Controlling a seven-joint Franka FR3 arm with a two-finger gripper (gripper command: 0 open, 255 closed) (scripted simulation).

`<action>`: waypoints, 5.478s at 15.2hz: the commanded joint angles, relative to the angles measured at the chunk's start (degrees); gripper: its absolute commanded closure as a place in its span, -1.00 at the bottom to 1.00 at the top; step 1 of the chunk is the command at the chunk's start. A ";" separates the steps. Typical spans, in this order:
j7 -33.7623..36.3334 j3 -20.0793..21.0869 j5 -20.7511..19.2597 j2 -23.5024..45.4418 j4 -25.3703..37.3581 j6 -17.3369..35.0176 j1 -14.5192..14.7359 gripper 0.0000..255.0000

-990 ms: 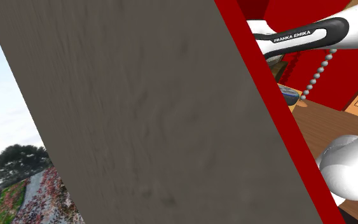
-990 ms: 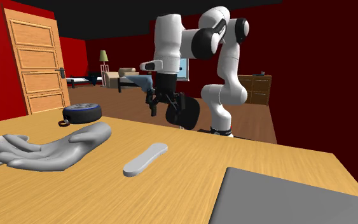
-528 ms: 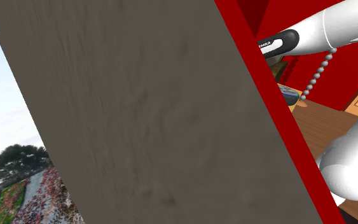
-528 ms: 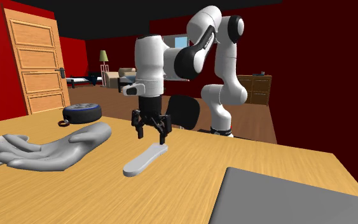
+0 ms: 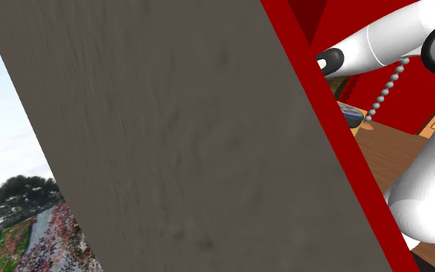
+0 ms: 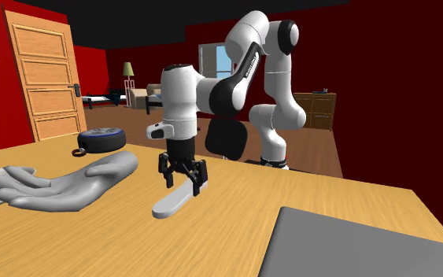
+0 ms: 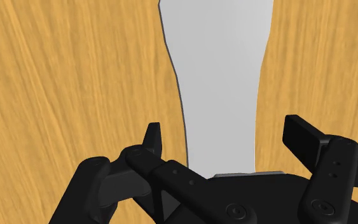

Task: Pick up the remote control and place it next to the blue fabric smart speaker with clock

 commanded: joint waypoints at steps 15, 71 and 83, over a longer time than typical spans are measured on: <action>-0.14 -0.01 0.15 0.81 -0.36 1.20 -0.05 1.00; -32.63 -16.22 2.40 2.11 25.26 -22.96 -15.50 1.00; -49.48 -19.96 11.48 20.48 48.84 -30.12 -29.22 1.00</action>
